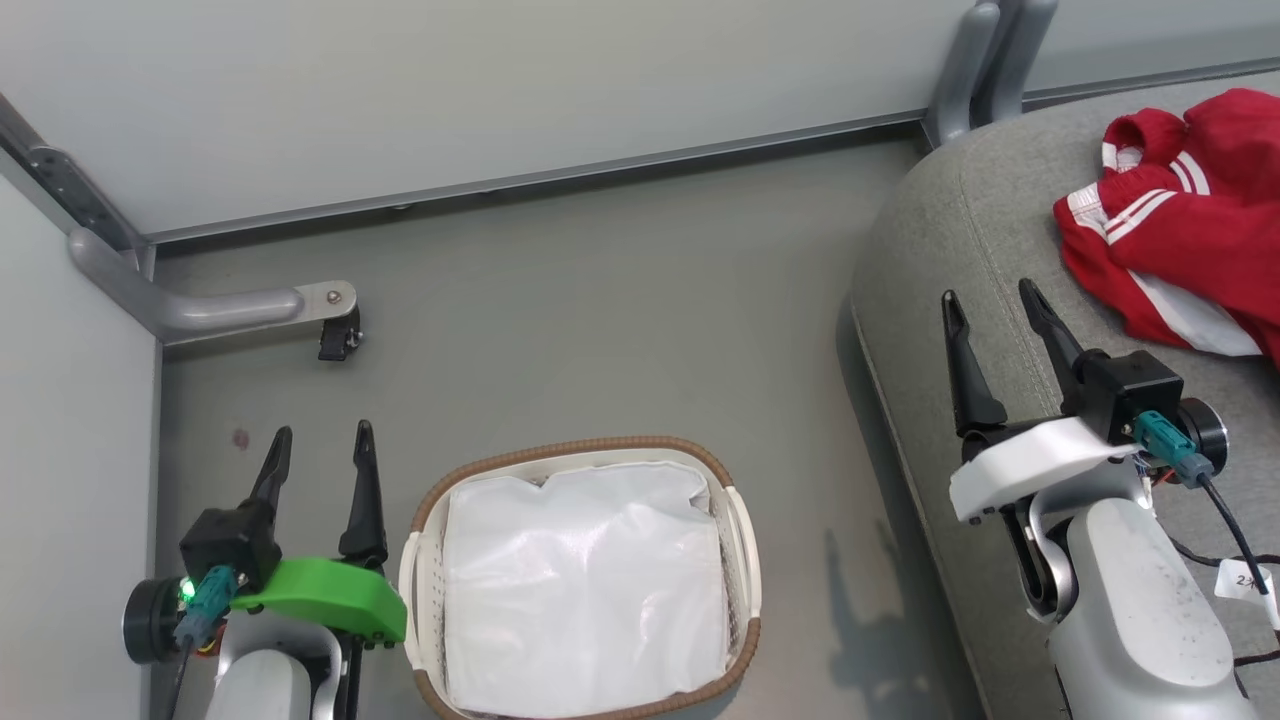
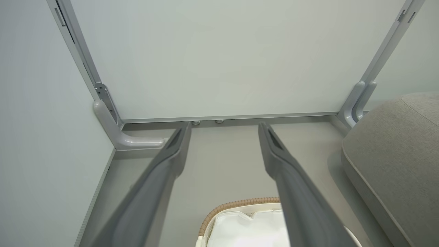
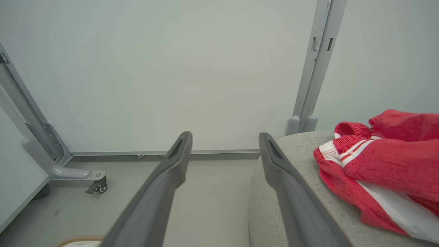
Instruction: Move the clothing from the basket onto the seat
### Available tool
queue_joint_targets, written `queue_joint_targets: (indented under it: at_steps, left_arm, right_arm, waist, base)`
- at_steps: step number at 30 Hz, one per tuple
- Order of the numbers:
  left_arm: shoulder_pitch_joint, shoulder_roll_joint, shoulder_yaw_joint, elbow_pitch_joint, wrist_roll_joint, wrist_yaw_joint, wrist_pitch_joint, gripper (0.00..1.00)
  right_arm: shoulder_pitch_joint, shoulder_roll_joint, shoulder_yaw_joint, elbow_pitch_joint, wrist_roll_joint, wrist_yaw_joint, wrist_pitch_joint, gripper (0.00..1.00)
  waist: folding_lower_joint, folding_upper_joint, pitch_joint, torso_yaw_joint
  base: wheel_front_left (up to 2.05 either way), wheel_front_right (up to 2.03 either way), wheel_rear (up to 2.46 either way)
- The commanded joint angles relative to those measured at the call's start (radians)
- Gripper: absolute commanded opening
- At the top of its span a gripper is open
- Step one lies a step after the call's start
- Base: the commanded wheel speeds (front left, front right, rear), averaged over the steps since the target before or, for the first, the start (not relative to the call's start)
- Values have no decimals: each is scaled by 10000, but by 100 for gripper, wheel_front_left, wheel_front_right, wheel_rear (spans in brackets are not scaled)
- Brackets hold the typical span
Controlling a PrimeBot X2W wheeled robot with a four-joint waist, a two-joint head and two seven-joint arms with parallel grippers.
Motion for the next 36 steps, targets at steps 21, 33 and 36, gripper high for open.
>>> queue_joint_targets:
  at_steps: [21,33,36]
  left_arm:
    - [1875,-78,656,-226,-351,-52,-7,100]
    - [2688,-77,490,-552,-839,-53,-5,100]
    - [2584,-132,495,-367,-779,-21,12,0]
  right_arm:
    - [2006,-42,260,197,322,-14,-4,100]
    - [2700,-42,379,135,470,-14,-4,100]
    - [2674,29,373,336,449,0,13,0]
  waist:
    - [0,0,-1586,107]
    - [0,0,-1940,37]
    - [0,0,-1945,39]
  base:
    - [0,0,0]
    - [0,0,0]
    - [0,0,0]
